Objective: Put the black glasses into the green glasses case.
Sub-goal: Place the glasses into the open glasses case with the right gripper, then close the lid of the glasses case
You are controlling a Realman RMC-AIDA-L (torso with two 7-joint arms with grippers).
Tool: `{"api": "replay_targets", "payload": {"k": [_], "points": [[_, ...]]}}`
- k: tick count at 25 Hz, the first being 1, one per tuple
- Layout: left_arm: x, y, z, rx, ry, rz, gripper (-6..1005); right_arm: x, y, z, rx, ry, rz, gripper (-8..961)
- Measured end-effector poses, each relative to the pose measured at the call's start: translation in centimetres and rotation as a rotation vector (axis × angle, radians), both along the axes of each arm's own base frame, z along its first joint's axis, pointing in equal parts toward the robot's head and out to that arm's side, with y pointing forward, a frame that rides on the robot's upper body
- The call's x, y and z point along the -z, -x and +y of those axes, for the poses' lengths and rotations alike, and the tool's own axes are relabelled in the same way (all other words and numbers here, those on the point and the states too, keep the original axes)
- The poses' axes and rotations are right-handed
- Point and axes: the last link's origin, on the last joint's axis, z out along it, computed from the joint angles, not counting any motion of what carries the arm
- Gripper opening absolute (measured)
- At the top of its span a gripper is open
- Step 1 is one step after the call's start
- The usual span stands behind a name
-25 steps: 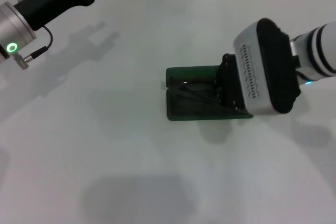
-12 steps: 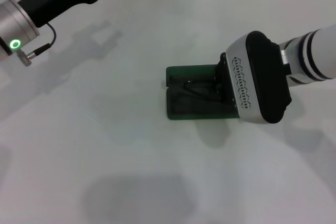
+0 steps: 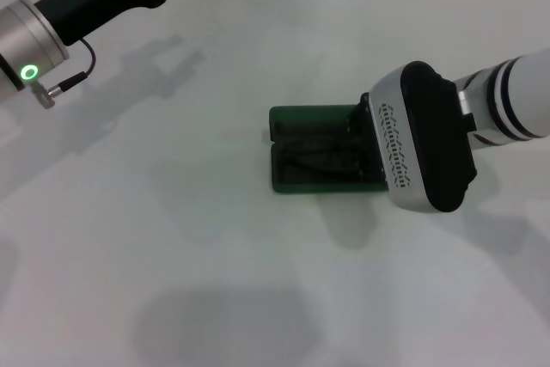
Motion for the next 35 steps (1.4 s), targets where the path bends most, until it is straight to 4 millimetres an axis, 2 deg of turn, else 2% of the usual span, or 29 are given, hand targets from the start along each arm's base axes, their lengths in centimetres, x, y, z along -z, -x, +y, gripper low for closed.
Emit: {"api": "replay_targets", "payload": {"k": [5, 14, 21, 25, 28, 31, 35], "points": [[0.1, 0.1, 0.1, -0.007, -0.003, 0.006, 554, 0.1, 0.1, -0.9, 0.021, 0.042, 0.014, 256], [0.2, 0.1, 0.1, -0.008, -0.002, 0.005, 554, -1.2, 0.4, -1.3, 0.084, 0.089, 0.060, 272], [0.2, 0.1, 0.1, -0.008, -0.003, 0.005, 554, -1.2, 0.5, -1.6, 0.094, 0.102, 0.081, 284], [0.2, 0.2, 0.0, -0.012, 0.000, 0.004, 554, -2.0, 1.1, -1.7, 0.103, 0.118, 0.142, 290], [0.3, 0.1, 0.0, -0.007, 0.007, 0.009, 554, -3.5, 1.3, -1.7, 0.138, 0.161, 0.213, 295], [0.4, -0.5, 0.3, 0.006, 0.010, 0.010, 554, -4.8, 0.7, -1.6, 0.202, 0.191, 0.265, 300], [0.5, -0.6, 0.3, 0.009, 0.013, 0.008, 554, -3.9, -0.6, -0.9, 0.272, 0.200, 0.264, 307]]}}
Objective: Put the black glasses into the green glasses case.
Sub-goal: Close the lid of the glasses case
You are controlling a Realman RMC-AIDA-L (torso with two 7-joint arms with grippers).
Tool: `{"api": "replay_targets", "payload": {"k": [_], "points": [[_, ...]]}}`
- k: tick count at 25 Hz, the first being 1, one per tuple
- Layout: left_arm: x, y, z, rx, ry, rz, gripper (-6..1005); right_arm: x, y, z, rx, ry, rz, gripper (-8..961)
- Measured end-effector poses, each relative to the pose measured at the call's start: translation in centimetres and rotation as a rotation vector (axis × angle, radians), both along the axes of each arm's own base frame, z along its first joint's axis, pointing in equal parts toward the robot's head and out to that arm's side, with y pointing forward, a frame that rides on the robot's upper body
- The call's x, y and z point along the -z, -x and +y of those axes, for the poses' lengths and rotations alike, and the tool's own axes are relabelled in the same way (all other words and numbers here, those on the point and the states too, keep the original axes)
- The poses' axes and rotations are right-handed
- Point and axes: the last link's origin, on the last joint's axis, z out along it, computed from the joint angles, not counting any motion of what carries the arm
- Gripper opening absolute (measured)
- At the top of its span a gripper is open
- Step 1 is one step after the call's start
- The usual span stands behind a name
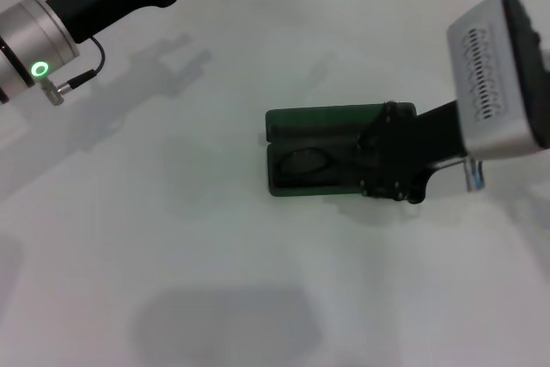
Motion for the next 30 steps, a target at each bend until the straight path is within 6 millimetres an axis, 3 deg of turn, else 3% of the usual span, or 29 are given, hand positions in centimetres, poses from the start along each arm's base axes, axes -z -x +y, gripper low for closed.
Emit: {"api": "replay_targets", "payload": {"k": [6, 15, 20, 23, 30], "points": [[0.1, 0.0, 0.0, 0.002, 0.008, 0.004, 554, 1.6, -1.3, 0.5, 0.047, -0.002, -0.023, 317], [0.1, -0.7, 0.4, 0.011, 0.019, -0.005, 554, 1.5, -2.0, 0.3, 0.095, 0.013, 0.027, 331], [0.6, -1.1, 0.6, 0.010, 0.096, 0.017, 554, -2.7, -3.5, -0.3, 0.170, 0.034, 0.212, 340], [1.6, -1.3, 0.9, -0.002, 0.144, 0.067, 554, -5.5, -6.4, 0.1, 0.279, -0.099, 0.354, 345], [5.4, -1.7, 2.0, -0.076, 0.237, 0.249, 553, -10.1, -9.7, 1.3, 0.432, -0.339, 0.671, 356]]}}
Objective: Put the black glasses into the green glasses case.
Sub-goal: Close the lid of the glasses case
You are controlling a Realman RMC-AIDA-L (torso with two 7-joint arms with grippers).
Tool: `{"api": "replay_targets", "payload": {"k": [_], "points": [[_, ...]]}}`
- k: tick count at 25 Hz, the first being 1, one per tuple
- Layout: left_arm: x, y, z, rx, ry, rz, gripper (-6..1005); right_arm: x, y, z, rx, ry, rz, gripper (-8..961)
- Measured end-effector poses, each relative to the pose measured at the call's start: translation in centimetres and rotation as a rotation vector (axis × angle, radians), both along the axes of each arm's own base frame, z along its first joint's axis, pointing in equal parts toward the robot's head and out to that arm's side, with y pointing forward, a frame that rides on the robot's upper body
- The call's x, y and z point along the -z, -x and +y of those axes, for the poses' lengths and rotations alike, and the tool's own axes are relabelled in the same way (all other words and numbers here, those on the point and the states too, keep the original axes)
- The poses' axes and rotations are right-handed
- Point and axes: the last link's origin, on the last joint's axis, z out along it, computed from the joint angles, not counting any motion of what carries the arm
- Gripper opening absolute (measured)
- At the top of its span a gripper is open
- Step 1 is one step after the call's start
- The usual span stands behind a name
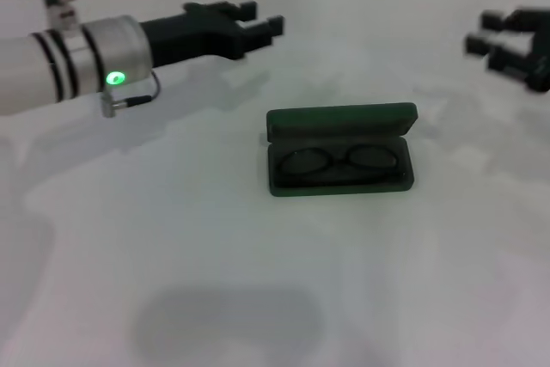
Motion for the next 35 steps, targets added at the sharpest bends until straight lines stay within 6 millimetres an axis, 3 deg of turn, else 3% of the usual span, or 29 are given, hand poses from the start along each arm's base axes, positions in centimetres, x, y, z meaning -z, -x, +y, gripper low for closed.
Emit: {"api": "replay_targets", "payload": {"k": [5, 11, 13, 23, 35], "points": [[2.1, -2.4, 0.8, 0.031, 0.086, 0.079, 553, -2.0, -2.0, 0.2, 0.053, -0.136, 0.142, 364], [4.3, -4.6, 1.3, 0.033, 0.194, 0.174, 553, -2.0, -2.8, 0.4, 0.069, -0.161, 0.142, 510], [4.8, -5.1, 1.4, 0.036, 0.212, 0.202, 553, -1.9, -2.8, 0.4, 0.066, -0.160, 0.136, 507], [5.7, -5.0, 0.5, 0.069, 0.276, 0.249, 553, -1.8, -3.0, 0.4, 0.065, -0.157, 0.127, 505], [6.3, -4.4, -2.6, 0.271, 0.366, 0.246, 553, -1.7, -3.4, 0.3, 0.080, -0.154, 0.128, 509]]}}
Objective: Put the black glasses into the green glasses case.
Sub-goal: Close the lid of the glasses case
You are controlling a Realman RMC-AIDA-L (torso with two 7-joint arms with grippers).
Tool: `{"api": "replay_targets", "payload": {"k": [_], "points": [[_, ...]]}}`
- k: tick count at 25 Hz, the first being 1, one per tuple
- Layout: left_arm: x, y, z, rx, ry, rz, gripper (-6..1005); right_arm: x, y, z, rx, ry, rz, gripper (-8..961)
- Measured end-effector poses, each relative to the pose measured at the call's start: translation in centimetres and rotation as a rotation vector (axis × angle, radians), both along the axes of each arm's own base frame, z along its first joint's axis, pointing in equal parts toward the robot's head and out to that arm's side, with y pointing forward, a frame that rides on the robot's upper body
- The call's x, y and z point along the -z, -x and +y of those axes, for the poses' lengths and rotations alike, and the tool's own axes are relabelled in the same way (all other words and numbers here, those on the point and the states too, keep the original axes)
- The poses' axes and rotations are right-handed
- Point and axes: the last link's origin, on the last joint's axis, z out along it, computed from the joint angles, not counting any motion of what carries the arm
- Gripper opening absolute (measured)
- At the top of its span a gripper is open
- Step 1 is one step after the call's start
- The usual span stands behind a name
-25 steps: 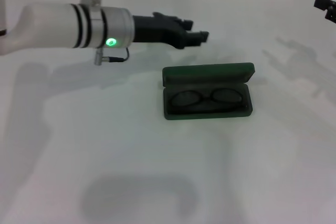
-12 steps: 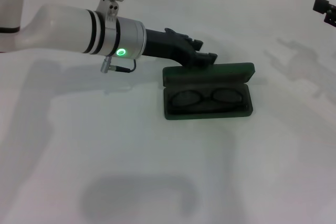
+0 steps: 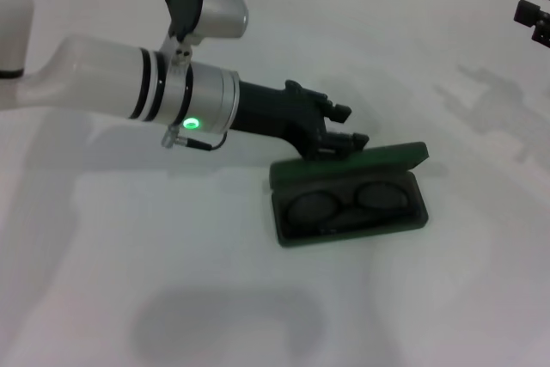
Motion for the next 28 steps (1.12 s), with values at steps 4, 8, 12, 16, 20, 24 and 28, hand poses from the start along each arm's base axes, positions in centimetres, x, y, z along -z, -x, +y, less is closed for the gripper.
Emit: {"api": "replay_targets", "payload": {"k": [4, 8, 12, 16, 20, 24, 28], "points": [[0.4, 0.6, -0.8, 0.048, 0.002, -0.008, 554, 0.0, -0.1, 0.0, 0.005, 0.000, 0.005, 511], [0.5, 1.2, -1.4, 0.074, -0.010, -0.018, 554, 0.0, -0.2, -0.1, 0.009, -0.001, 0.006, 512], [-0.4, 0.9, -0.7, 0.049, -0.096, -0.106, 555, 0.3, -0.1, -0.1, 0.000, 0.012, -0.005, 513], [-1.2, 0.5, -0.8, 0.070, -0.104, -0.172, 556, 0.7, 0.0, 0.0, -0.004, 0.028, -0.030, 515], [-1.0, 0.7, -1.2, 0.070, -0.064, -0.149, 556, 0.9, 0.1, 0.2, -0.003, 0.035, -0.037, 516], [-0.3, 0.7, -1.6, 0.074, -0.018, -0.110, 557, 1.0, 0.1, 0.3, -0.004, 0.037, -0.036, 517], [-0.3, 0.6, -1.6, 0.069, -0.018, -0.112, 557, 1.0, 0.2, 0.3, -0.006, 0.041, -0.039, 519]]}}
